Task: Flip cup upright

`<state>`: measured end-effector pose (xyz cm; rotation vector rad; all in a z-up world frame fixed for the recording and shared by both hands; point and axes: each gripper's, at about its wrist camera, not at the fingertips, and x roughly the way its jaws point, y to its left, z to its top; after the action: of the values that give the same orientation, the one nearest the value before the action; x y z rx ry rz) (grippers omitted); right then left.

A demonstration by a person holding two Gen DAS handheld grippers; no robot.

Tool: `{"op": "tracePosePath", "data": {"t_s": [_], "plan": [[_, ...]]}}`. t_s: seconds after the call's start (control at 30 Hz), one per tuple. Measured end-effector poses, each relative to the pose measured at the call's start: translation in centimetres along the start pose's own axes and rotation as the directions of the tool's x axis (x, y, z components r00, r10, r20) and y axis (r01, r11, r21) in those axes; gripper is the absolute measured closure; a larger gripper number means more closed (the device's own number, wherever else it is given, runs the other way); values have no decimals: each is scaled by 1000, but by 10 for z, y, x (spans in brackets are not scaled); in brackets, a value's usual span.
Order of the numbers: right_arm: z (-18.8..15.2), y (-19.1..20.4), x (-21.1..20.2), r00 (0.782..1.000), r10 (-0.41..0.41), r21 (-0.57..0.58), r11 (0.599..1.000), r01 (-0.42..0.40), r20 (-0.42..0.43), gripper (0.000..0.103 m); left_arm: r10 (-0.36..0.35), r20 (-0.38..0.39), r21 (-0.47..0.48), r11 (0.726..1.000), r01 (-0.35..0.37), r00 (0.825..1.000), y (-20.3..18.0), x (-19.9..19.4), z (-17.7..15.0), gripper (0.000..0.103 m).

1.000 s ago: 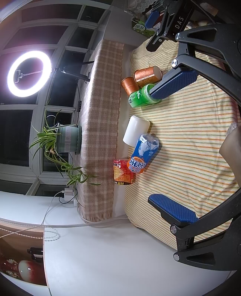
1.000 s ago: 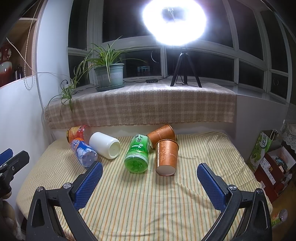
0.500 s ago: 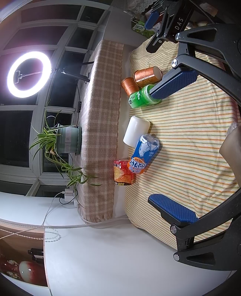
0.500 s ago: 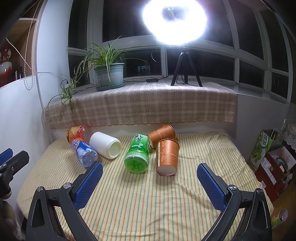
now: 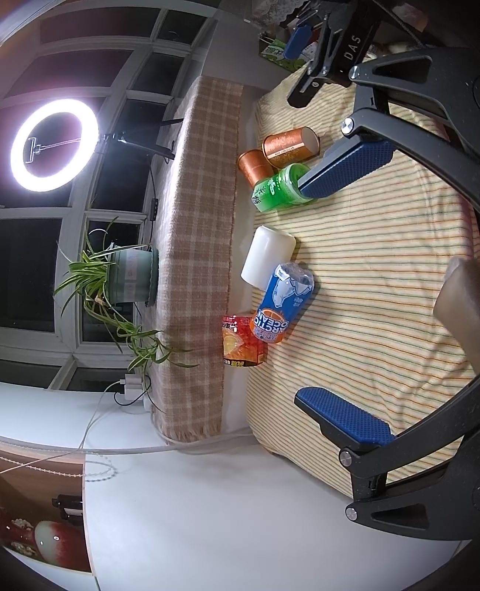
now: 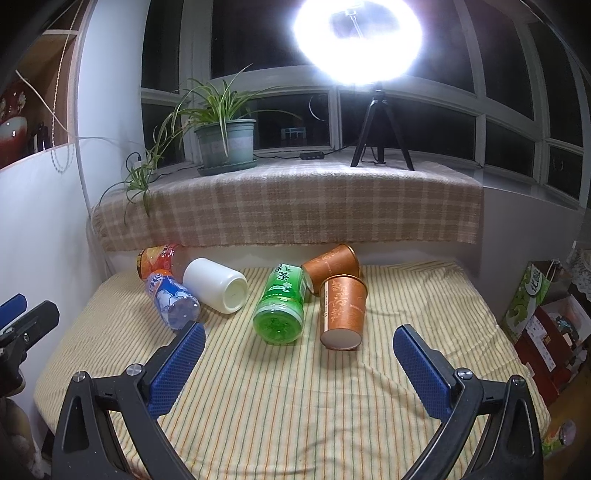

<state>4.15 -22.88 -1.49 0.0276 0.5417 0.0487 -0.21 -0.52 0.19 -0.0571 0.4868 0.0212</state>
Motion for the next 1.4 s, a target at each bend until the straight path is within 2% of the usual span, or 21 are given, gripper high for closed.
{"op": "tracePosePath", "data": {"t_s": [0.13, 0.33, 0.6, 0.7, 0.83, 1.0, 1.17, 1.23, 1.4], "plan": [[4, 5, 9, 999, 45, -22, 999, -45, -10, 0, 2, -8, -1, 1000, -2, 1000, 7, 6, -4, 0], [17, 19, 39, 991, 124, -91, 988, -128, -54, 0, 57, -40, -12, 998, -57, 998, 30, 12, -13, 0], [45, 39, 92, 963, 208, -175, 955, -238, -171, 0, 122, -89, -30, 992, -125, 989, 65, 11, -29, 0], [55, 48, 113, 941, 247, -217, 930, -298, -234, 0, 145, -102, -50, 987, -151, 984, 79, 7, -35, 0], [65, 61, 146, 894, 293, -253, 887, -386, -338, 0, 176, -118, -81, 979, -186, 977, 95, 4, -40, 0], [71, 80, 181, 844, 293, -337, 819, -464, -448, 1, 210, -128, -97, 970, -223, 969, 109, -3, -44, 0], [70, 99, 215, 795, 248, -409, 751, -519, -553, 10, 245, -133, -119, 958, -260, 961, 123, -10, -47, 0], [69, 104, 223, 780, 236, -425, 729, -537, -580, 11, 257, -136, -128, 953, -274, 957, 129, -13, -48, 0], [67, 123, 241, 771, 174, -501, 669, -549, -613, 14, 286, -145, -147, 941, -306, 947, 141, -17, -50, 0]]}}
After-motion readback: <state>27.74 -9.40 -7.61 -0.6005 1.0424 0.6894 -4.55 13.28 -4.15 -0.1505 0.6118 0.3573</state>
